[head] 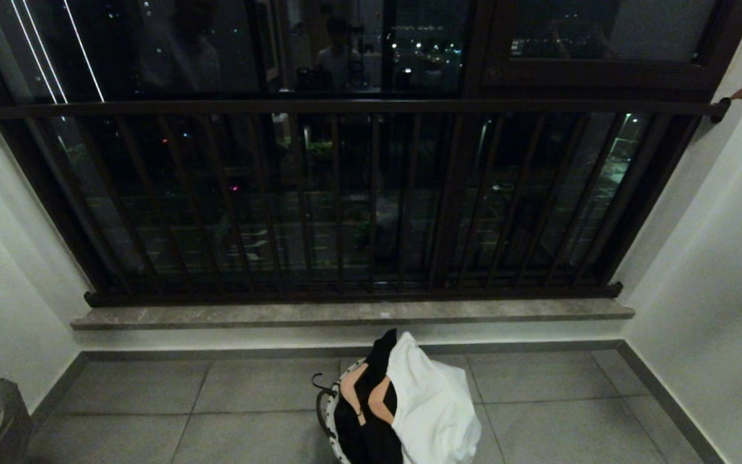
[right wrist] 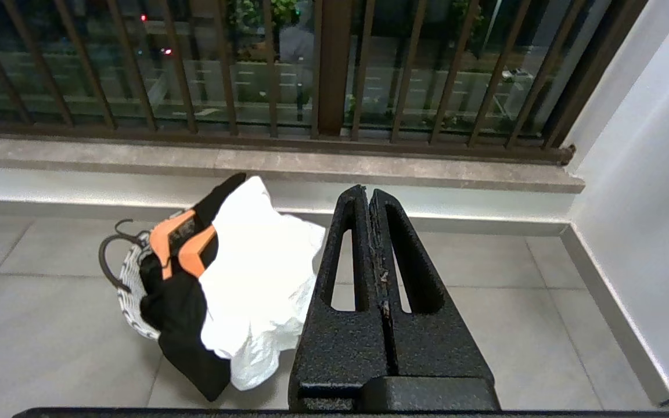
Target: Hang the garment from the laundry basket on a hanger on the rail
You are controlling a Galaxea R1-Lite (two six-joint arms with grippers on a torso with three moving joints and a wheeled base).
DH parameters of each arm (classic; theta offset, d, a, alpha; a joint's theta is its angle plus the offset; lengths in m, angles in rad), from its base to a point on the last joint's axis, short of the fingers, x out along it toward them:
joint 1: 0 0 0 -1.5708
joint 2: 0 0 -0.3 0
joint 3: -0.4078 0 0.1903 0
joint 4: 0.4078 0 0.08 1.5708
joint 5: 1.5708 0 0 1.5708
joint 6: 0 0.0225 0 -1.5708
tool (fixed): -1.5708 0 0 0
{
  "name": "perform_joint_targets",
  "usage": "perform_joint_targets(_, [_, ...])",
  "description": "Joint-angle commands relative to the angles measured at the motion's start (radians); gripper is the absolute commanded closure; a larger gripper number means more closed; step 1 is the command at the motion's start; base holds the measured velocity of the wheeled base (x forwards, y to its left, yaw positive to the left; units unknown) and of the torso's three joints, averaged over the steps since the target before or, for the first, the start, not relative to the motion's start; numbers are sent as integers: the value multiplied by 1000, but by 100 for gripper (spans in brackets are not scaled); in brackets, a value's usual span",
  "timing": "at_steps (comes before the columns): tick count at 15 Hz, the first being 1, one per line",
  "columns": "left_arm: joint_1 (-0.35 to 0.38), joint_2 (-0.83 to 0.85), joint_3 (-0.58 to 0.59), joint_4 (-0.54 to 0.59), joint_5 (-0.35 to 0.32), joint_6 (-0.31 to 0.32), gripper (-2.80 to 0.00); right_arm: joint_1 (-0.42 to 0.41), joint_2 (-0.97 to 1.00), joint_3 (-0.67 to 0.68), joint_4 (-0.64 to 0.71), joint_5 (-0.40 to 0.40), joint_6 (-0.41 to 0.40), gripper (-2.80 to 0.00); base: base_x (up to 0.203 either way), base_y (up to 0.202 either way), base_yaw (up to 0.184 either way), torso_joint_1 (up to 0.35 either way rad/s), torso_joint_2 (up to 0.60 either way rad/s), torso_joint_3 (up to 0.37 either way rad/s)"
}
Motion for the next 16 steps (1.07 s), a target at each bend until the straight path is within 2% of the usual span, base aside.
perform_joint_targets(1, [0,1,-1,-1,0,0,0,1,2,0,0,1,0,0,0,0,0,-160,373,214])
perform_joint_targets(16, [0,1,-1,-1,0,1,0,0,2,0,0,1,0,0,0,0,0,-197,519,321])
